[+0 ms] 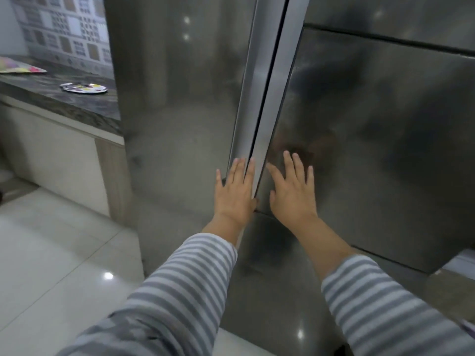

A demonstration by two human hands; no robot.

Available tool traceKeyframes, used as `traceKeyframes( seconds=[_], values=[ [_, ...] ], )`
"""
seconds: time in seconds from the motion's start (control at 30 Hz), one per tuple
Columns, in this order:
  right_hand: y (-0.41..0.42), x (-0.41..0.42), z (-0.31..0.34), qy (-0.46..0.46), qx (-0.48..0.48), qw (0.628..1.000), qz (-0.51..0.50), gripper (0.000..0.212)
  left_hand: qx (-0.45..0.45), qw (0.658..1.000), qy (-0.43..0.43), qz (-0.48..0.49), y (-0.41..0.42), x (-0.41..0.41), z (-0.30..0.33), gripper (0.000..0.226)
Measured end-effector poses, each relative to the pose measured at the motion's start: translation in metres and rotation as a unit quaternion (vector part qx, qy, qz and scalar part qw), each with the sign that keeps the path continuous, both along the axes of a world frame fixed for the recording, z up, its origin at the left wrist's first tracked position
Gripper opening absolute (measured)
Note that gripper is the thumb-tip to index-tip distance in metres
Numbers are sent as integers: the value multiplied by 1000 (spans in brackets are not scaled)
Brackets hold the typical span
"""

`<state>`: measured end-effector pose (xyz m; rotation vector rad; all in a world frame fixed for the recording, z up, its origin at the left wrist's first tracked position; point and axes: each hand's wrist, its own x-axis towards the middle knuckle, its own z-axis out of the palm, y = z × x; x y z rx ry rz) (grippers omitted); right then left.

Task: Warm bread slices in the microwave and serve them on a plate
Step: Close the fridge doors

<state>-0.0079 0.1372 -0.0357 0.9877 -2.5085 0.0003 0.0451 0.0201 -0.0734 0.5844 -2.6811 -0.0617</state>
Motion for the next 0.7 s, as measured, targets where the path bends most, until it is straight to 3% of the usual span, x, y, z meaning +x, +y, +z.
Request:
traceKeyframes(
  seconds=[0.17, 0.37, 0.7],
  values=[
    [-32, 62, -60, -148, 38, 986, 67, 55, 91, 994, -32, 50, -25, 92, -45, 74],
    [-87, 133, -117, -241, 82, 956, 145, 41, 157, 972, -100, 141, -71, 197, -89, 76],
    [-277, 204, -140, -296, 126, 921, 220, 42, 181, 944, -123, 247, -230, 283, -109, 64]
  ],
)
